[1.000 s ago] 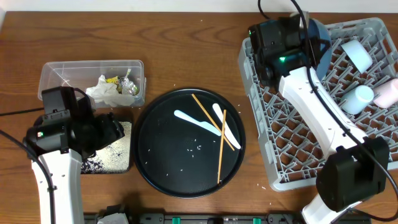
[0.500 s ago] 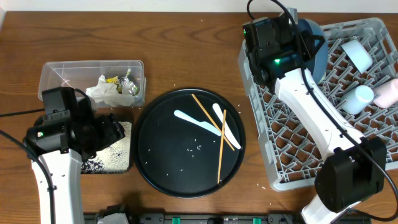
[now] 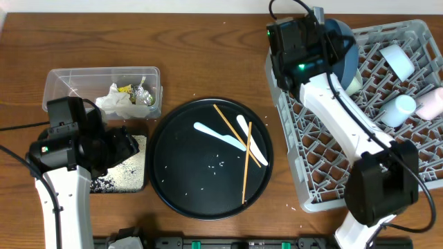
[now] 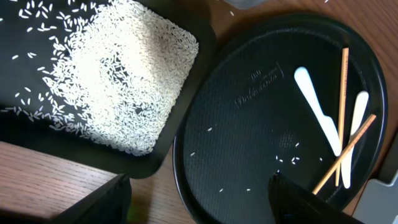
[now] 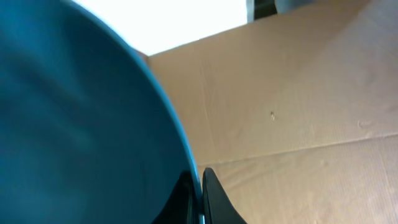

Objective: Sort waste into correct bins and load items into the dishwasher rack
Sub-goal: 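Lower the blue plate upright into the rack's back-left and release, then move right gripper to the chopsticks on the round tray and grasp one, then carry the chopstick with right gripper into the rack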

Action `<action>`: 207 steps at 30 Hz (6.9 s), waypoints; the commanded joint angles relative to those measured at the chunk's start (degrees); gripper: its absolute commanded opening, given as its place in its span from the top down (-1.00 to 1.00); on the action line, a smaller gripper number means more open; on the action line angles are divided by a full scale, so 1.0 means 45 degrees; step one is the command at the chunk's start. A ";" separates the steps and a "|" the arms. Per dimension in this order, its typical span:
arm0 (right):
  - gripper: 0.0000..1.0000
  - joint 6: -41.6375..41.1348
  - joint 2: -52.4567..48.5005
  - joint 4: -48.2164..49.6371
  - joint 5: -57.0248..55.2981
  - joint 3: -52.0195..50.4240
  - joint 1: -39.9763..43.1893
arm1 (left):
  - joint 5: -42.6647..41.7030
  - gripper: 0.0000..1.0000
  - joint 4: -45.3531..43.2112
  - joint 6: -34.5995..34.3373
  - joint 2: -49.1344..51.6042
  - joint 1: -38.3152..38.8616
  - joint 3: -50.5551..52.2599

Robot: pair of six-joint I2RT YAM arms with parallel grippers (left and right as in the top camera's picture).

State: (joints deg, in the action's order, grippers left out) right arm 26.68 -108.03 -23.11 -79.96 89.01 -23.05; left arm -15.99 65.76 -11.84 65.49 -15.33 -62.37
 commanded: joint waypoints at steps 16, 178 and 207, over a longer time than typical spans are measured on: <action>0.97 0.6989 -0.0364 0.5799 0.0136 -0.0068 0.0087 | -0.0010 -0.44 0.0049 -0.0078 0.0024 -0.0053 -0.0170; 0.00 -1.5528 0.0330 -0.6183 1.8496 -0.4614 -0.4648 | 0.0141 -0.44 0.0049 -0.0112 0.0029 -0.0053 -0.0165; 0.98 -1.4936 0.0855 -0.5032 1.8476 -0.5489 -0.4532 | 0.0141 -0.44 0.0049 -0.0117 0.0568 -0.0053 -0.0165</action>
State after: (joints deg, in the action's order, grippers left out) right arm -44.03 -105.56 -44.71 2.83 62.92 -43.42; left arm -16.10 65.78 -12.03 67.77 -15.33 -62.37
